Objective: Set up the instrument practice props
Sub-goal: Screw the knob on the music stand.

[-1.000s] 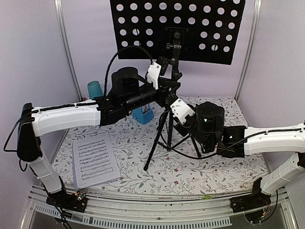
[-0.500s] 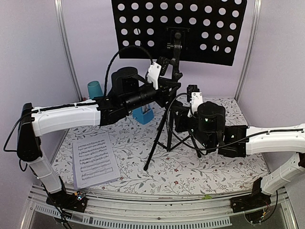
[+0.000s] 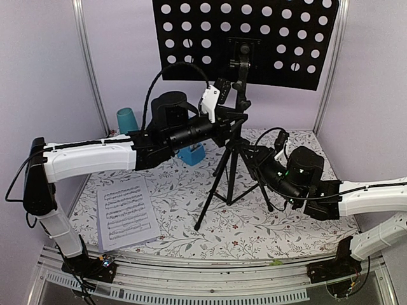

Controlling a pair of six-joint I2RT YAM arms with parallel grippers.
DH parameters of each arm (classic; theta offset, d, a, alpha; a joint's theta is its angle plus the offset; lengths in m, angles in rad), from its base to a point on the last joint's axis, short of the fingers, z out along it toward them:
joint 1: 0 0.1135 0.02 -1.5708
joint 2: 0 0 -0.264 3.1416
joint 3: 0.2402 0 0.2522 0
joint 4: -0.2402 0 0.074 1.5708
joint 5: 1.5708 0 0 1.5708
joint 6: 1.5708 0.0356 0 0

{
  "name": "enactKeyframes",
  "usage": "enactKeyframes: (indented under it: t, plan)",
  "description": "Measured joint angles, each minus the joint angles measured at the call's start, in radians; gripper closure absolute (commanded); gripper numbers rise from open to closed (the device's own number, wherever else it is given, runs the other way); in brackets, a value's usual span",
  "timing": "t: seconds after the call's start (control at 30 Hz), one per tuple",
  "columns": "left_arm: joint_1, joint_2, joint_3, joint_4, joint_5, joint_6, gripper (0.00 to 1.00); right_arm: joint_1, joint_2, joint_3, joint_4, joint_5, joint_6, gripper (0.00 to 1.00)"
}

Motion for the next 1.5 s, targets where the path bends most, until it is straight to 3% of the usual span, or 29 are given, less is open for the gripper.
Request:
enactKeyframes:
  t: [0.1, 0.17, 0.23, 0.4, 0.5, 0.6, 0.9, 1.1, 1.27, 1.5]
  plan:
    - [0.000, 0.002, 0.000, 0.002, 0.001, 0.000, 1.00, -0.005, -0.001, -0.001, 0.003, -0.018, 0.076, 0.84]
    - [0.001, 0.003, 0.000, 0.005, 0.000, 0.000, 1.00, -0.006, -0.002, -0.001, 0.002, -0.024, 0.103, 0.65]
    - [0.001, 0.004, 0.000, 0.008, 0.003, 0.001, 1.00, -0.007, -0.010, -0.002, -0.003, -0.032, 0.116, 0.52]
    - [0.009, 0.008, 0.000, 0.013, -0.003, 0.001, 1.00, -0.007, -0.096, -0.030, -0.058, -0.008, 0.074, 0.36]
    - [0.009, 0.008, 0.000, 0.013, -0.004, 0.001, 1.00, -0.007, -0.156, -0.030, -0.100, 0.021, -0.036, 0.34]
    - [0.009, 0.008, 0.000, 0.013, -0.003, 0.001, 1.00, -0.007, -0.184, -0.016, -0.137, 0.050, -0.249, 0.33]
    - [0.009, 0.008, 0.000, 0.012, -0.004, 0.002, 1.00, 0.024, -0.070, -0.016, -0.041, 0.136, -1.251, 0.31]
    - [0.009, 0.008, 0.000, 0.012, -0.005, 0.002, 1.00, 0.039, -0.011, -0.061, 0.074, 0.184, -1.786, 0.33]
    - [0.009, 0.008, 0.000, 0.012, -0.005, 0.002, 1.00, 0.058, 0.072, -0.043, 0.141, 0.233, -2.126, 0.38]
    - [0.009, 0.008, 0.000, 0.012, -0.004, 0.002, 1.00, 0.077, 0.142, 0.019, 0.150, 0.297, -2.446, 0.46]
